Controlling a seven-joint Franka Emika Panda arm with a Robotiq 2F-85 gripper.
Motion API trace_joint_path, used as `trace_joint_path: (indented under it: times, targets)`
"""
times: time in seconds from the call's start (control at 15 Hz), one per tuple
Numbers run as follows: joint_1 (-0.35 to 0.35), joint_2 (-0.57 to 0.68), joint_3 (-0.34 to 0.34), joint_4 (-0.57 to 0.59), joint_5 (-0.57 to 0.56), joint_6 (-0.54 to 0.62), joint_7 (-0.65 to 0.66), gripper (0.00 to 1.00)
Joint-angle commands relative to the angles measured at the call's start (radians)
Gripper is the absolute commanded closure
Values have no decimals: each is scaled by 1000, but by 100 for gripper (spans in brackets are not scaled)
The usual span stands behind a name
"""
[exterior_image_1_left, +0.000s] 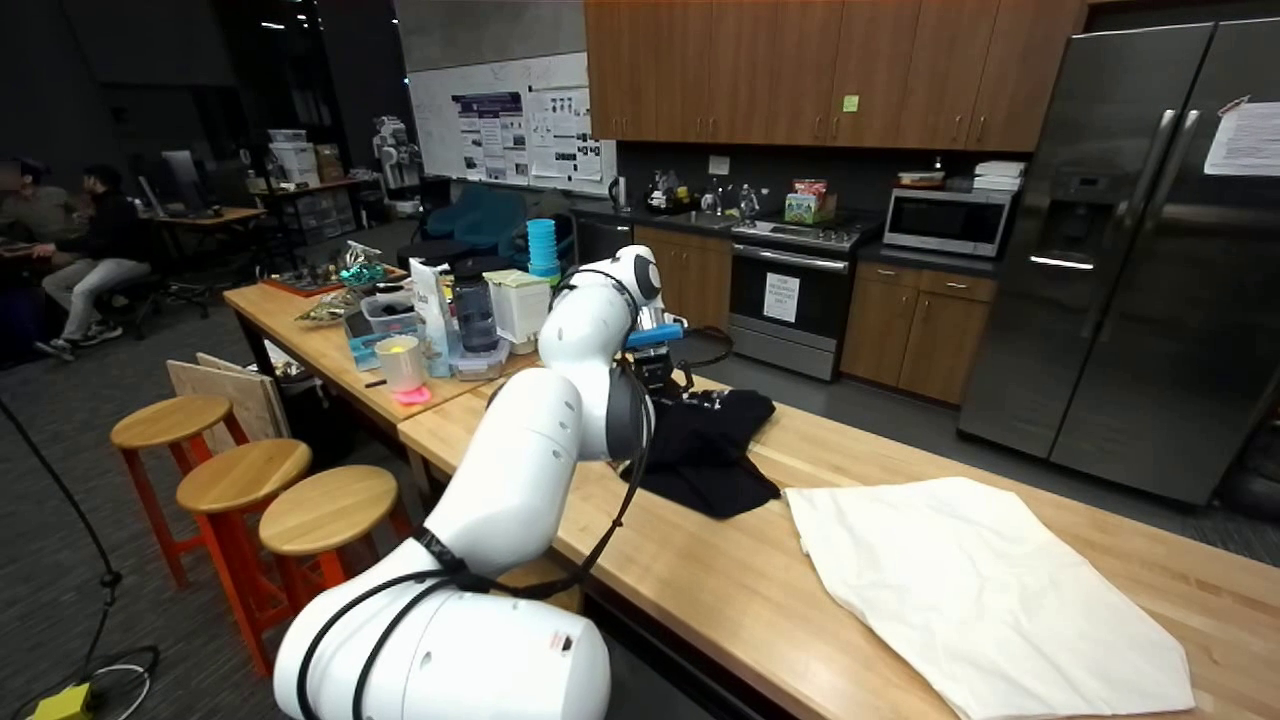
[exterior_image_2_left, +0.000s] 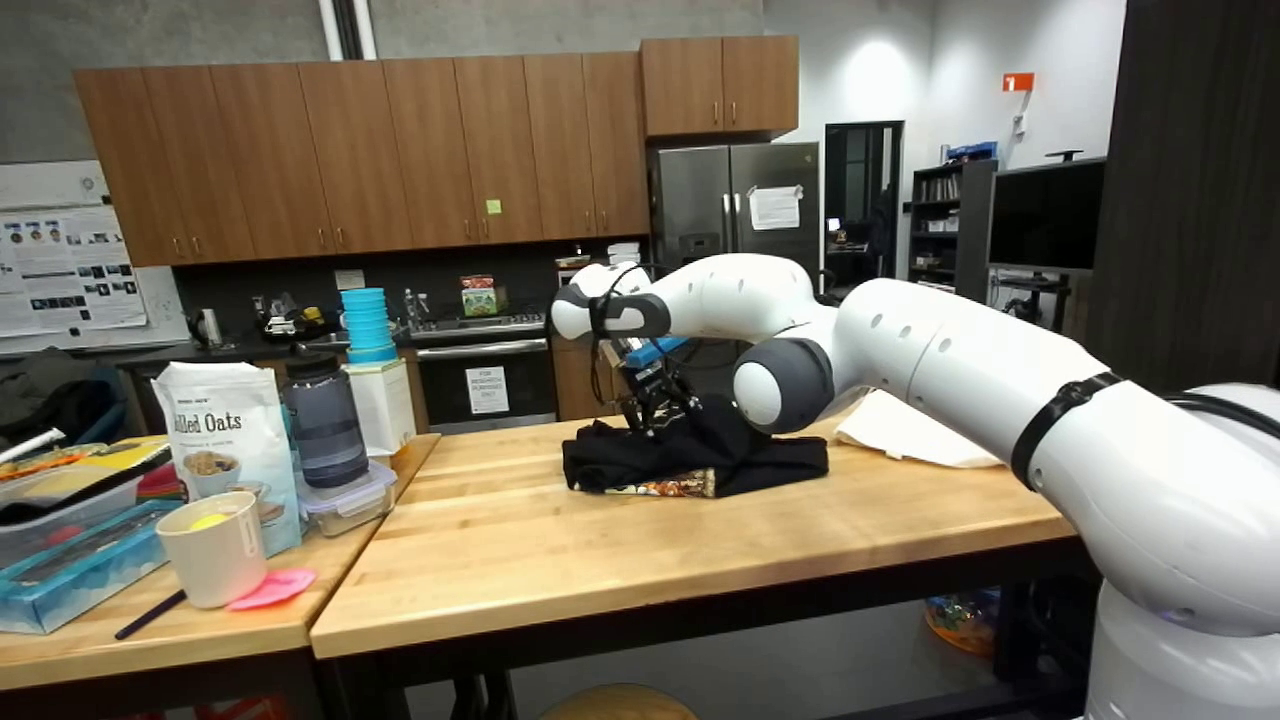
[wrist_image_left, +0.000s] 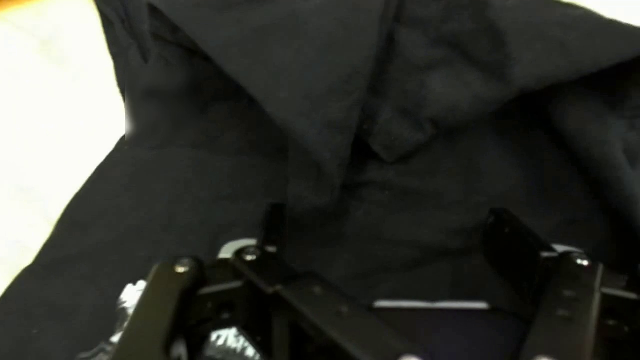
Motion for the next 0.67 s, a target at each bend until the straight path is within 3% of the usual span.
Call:
trace_joint_path:
  times: [0.0,0.6]
  targets:
    - [-34,-36,81,-30,103,-69,-5,0]
    - [-37,-47,226,-23,296,-205,-57,0]
